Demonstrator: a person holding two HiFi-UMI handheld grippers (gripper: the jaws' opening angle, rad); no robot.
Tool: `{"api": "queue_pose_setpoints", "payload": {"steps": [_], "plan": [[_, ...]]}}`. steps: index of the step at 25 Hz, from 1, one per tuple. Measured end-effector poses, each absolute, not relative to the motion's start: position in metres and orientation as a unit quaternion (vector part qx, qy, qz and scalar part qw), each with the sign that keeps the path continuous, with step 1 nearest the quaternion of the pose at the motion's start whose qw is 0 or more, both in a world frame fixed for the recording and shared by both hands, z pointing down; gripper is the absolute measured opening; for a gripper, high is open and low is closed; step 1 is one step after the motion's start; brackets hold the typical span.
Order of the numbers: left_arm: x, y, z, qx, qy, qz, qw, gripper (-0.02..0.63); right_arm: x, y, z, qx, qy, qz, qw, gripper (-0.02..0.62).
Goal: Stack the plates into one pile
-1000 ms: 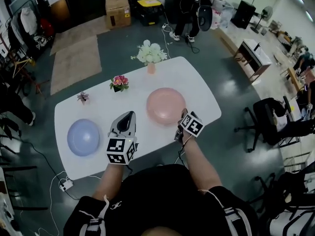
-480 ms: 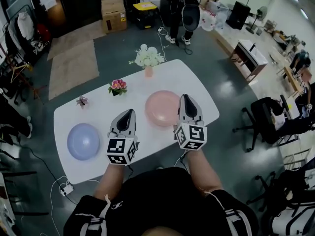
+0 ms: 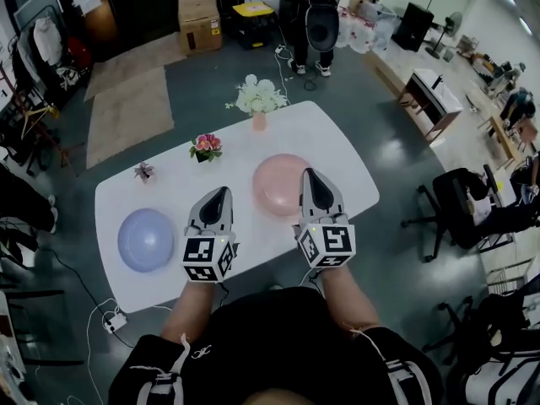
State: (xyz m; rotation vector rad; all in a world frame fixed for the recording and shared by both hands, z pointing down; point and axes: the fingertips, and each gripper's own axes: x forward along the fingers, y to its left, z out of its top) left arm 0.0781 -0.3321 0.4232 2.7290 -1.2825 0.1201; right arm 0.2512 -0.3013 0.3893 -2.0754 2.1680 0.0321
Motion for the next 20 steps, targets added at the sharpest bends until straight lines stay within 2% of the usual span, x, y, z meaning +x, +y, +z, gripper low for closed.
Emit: {"api": "queue_pose_setpoints", "payload": {"steps": [6,13,20], "plan": [[0.07,-0.333,0.427,0.887,-0.455,0.042,0.069,0.014,0.247,-0.312,0.394,-0.662,0.746,-0.001,0.073,0.015],[0.04,-0.322,0.46,0.84,-0.531,0.091,0.067,0.014,0.232,-0.345,0.425,-0.602,0.792,-0.043,0.092,0.015],[-0.044,-0.293,0.457,0.783,-0.608,0.115,0.07,0.014,0.143,-0.364,0.43,-0.527,0.842,-0.072,0.093,0.015]]}}
